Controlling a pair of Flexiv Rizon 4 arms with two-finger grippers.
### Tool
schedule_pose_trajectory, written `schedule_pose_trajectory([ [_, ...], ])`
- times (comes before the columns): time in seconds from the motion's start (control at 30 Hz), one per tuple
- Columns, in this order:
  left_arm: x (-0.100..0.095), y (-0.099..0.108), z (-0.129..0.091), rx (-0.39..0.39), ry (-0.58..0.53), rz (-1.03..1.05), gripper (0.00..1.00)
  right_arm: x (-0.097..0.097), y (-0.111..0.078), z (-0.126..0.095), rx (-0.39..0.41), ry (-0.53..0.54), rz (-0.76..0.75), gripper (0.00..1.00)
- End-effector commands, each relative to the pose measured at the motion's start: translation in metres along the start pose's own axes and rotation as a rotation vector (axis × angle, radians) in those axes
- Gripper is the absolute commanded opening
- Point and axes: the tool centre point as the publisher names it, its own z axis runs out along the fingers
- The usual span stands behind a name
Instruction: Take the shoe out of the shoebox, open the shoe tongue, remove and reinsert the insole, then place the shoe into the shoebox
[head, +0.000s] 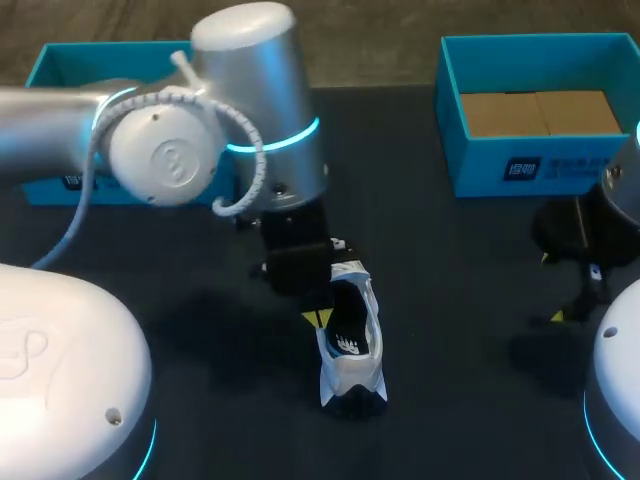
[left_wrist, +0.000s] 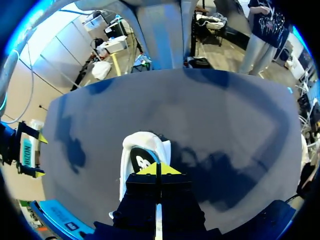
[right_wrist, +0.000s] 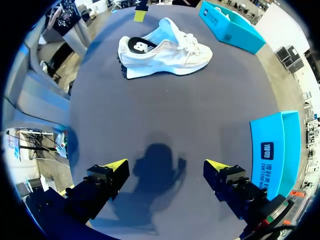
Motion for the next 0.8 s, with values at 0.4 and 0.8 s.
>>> schedule_pose_trajectory([
  [0.4, -0.016, 0.009, 0.028, 0.052, 0.284, 0.092, 0.00, 0.002, -0.001, 0.000, -0.001, -0.003, -0.002, 1.00],
  [0.8, -0.011, 0.009, 0.044, 0.041, 0.306, 0.101, 0.00, 0.002, -0.001, 0.000, -0.001, -0.003, -0.002, 1.00],
])
